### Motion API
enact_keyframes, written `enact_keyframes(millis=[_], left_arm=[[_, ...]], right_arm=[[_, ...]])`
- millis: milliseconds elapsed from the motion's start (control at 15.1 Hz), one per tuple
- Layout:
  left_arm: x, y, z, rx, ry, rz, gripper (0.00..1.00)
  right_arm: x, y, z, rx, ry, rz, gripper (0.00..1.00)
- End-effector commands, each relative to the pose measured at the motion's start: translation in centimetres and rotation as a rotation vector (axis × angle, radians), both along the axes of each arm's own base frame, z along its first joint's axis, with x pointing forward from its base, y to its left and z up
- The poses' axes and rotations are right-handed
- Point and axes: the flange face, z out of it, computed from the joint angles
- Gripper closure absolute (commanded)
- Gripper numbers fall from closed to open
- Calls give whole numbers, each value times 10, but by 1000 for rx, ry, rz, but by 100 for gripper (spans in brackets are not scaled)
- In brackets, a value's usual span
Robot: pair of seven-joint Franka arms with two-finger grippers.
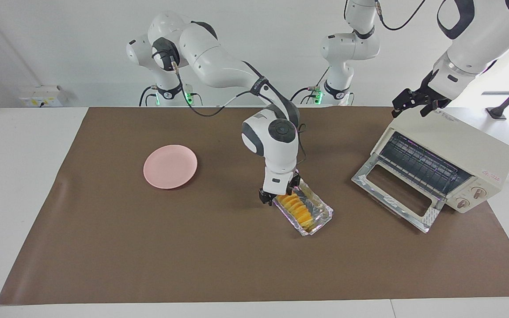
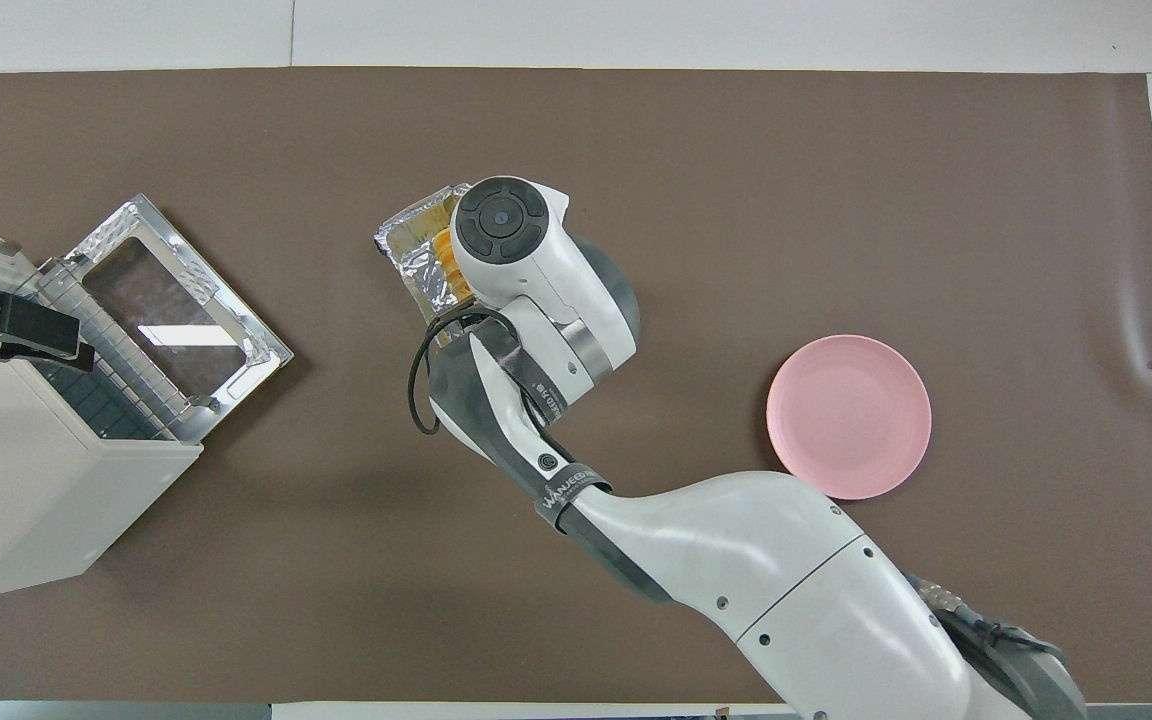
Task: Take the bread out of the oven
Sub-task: 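Grasp the foil tray edge with the right gripper and lift it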
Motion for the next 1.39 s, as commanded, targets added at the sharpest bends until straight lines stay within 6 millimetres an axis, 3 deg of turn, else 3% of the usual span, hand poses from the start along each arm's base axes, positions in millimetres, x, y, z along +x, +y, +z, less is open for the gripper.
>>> enact_keyframes(millis=[0, 397, 595, 727, 1058, 1190, 1322], left_arm=[[-7, 1, 1, 17, -16, 7, 0], [-7, 1, 1, 17, -16, 7, 0], [-7, 1, 1, 17, -16, 7, 0], [-7, 1, 1, 17, -16, 7, 0], [-7, 2, 1, 17, -16, 8, 0], [-7, 1, 1, 17, -16, 7, 0], [-7, 2, 1, 17, -16, 8, 0]], right_arm=[[5, -1, -7, 14, -3, -14, 100], [4, -2, -4, 10, 4, -16, 100], [2, -5, 17, 11, 10, -23, 100], [0, -12, 49, 20, 23, -45, 100], [11, -62, 100, 12, 82, -127, 100], [26, -102, 119, 5, 87, -179, 100], [48, -158, 134, 3, 85, -252, 100]])
